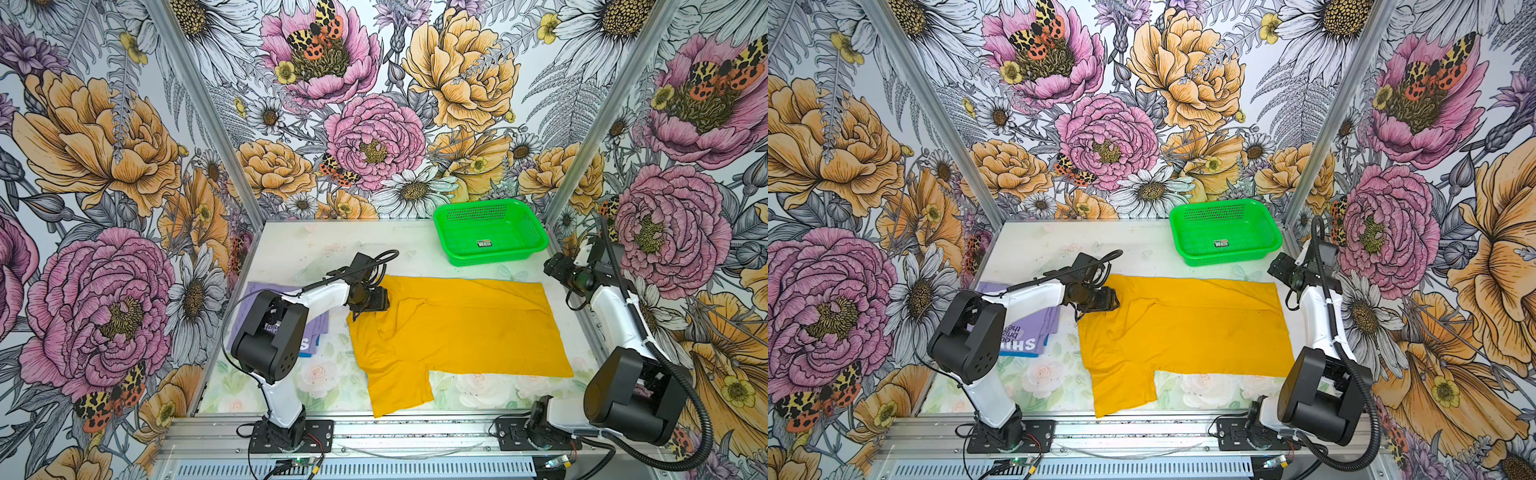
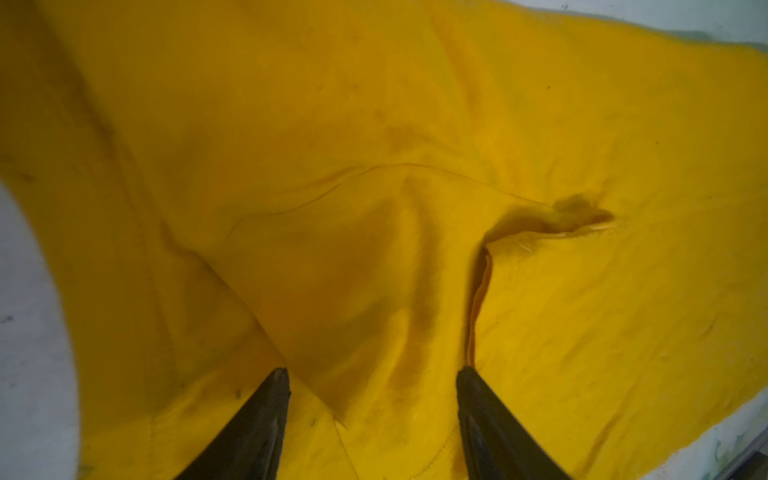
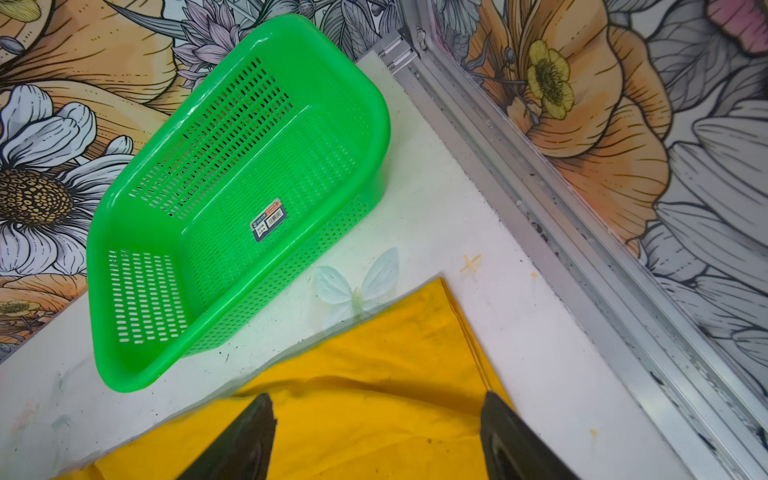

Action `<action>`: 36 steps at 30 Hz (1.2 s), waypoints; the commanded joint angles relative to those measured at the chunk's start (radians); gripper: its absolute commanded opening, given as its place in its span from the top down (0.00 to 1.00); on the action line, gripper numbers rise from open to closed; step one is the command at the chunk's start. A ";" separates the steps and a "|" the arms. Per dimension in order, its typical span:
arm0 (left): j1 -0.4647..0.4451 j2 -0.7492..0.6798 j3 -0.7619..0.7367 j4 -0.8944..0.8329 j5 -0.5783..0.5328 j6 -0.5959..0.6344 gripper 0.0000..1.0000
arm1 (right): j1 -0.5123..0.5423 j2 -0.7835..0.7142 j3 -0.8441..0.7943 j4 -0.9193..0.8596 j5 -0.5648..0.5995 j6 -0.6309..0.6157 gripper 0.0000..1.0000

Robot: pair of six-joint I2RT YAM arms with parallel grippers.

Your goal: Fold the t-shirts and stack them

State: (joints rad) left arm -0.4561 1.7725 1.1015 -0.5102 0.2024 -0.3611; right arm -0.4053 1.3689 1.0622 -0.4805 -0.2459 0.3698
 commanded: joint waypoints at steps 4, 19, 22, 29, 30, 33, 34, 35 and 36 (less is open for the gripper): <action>-0.018 -0.024 -0.034 -0.010 -0.029 -0.015 0.42 | -0.003 -0.031 -0.013 -0.020 -0.025 0.003 0.21; 0.014 -0.150 -0.002 -0.021 -0.071 0.001 1.00 | -0.001 -0.059 -0.059 -0.033 -0.017 0.007 0.21; 0.026 -0.211 -0.011 -0.032 -0.077 0.003 1.00 | -0.003 -0.062 -0.077 -0.034 -0.006 0.008 0.21; 0.096 -0.265 -0.054 -0.056 -0.063 0.026 1.00 | -0.004 -0.047 -0.099 -0.032 0.021 0.019 0.21; 0.101 -0.266 -0.059 -0.057 -0.062 0.029 1.00 | -0.004 -0.043 -0.105 -0.032 0.025 0.022 0.21; 0.113 -0.259 -0.067 -0.056 -0.055 0.034 1.00 | -0.004 -0.025 -0.123 -0.030 0.050 0.027 0.21; 0.117 -0.258 -0.069 -0.056 -0.057 0.034 1.00 | -0.004 -0.021 -0.130 -0.029 0.057 0.028 0.21; 0.118 -0.259 -0.068 -0.056 -0.057 0.034 1.00 | -0.005 -0.018 -0.135 -0.030 0.063 0.029 0.21; 0.120 -0.257 -0.065 -0.056 -0.054 0.034 0.93 | -0.006 -0.015 -0.138 -0.029 0.068 0.029 0.21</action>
State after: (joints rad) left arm -0.3450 1.5143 1.0405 -0.5640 0.1467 -0.3450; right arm -0.4057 1.3418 0.9386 -0.5194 -0.2176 0.3851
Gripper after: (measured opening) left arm 0.070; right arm 0.792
